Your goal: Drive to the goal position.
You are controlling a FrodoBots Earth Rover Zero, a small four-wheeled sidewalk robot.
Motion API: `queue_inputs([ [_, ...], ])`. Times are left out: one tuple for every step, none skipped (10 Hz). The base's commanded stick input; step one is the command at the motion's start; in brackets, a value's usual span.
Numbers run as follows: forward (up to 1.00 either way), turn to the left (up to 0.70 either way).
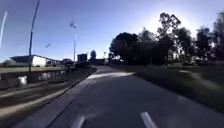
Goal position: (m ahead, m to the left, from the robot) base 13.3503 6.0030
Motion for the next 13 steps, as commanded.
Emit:
queue_inputs([
  [0.98, 0.00],
  [0.98, 0.00],
  [0.98, 0.00],
  [0.98, 0.00],
  [0.98, 0.00],
  [0.98, 0.00],
  [0.98, 0.00],
  [0.98, 0.00],
  [0.98, 0.00],
  [0.98, 0.00],
  [0.98, 0.00],
  [0.98, 0.00],
  [0.98, 0.00],
])
